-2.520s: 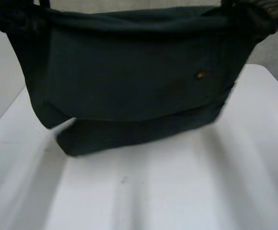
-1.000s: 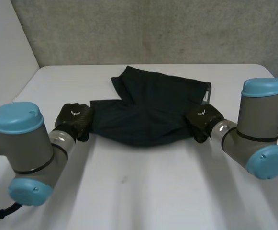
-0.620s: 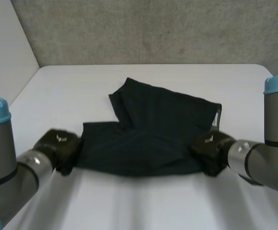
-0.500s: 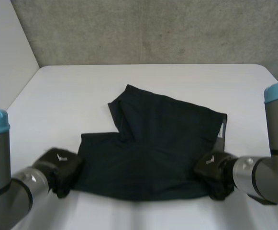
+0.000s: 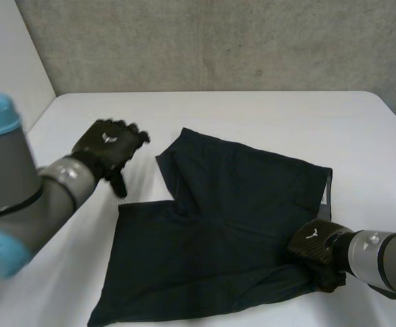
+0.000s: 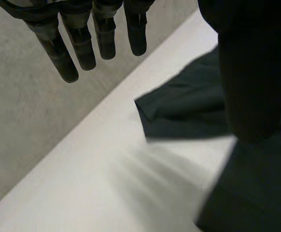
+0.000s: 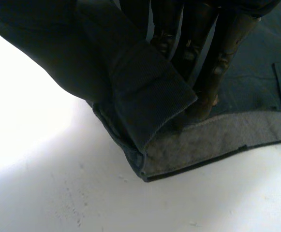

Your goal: Fold the shorts.

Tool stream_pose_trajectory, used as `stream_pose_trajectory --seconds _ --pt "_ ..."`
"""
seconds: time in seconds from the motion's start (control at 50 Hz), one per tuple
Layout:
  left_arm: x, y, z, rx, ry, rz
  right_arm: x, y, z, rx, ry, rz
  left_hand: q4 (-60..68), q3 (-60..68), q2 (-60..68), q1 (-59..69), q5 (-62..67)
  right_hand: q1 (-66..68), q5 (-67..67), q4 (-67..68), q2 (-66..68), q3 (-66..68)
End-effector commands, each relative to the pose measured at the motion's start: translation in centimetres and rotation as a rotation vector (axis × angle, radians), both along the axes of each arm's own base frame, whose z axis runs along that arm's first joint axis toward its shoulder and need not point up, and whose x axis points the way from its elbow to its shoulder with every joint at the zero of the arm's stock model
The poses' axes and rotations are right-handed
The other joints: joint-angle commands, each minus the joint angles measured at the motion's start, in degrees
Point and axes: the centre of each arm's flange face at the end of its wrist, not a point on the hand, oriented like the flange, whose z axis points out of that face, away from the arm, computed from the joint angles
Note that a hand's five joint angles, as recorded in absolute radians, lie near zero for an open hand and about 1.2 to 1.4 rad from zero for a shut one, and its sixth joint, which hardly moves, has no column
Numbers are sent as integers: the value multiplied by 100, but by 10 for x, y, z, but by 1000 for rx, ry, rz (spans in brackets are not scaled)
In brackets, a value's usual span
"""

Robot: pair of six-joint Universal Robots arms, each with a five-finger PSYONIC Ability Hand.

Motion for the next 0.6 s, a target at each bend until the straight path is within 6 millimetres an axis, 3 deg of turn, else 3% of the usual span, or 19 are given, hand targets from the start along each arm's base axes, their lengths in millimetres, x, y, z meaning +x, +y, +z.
stream_pose_trajectory --seconds 0.02,0.18,0.32,0.6 --pt "-29 -61 -34 94 116 -14 2 -1 -4 -25 -25 4 391 366 377 360 425 2460 1420 1166 1324 1207" --pt "-40 -105 -69 269 219 16 3 -4 -6 -49 -35 -2 1015 990 1001 984 1050 2460 1420 1166 1324 1207" --pt "-45 -127 -86 272 247 -26 3 -6 -8 -54 -57 -25 1384 1359 1370 1353 1418 2460 1420 1166 1324 1207" --pt "-49 -142 -112 266 240 -13 3 -5 -10 -53 -60 -29 2276 2251 2262 2245 2310 2460 1420 1166 1324 1207"
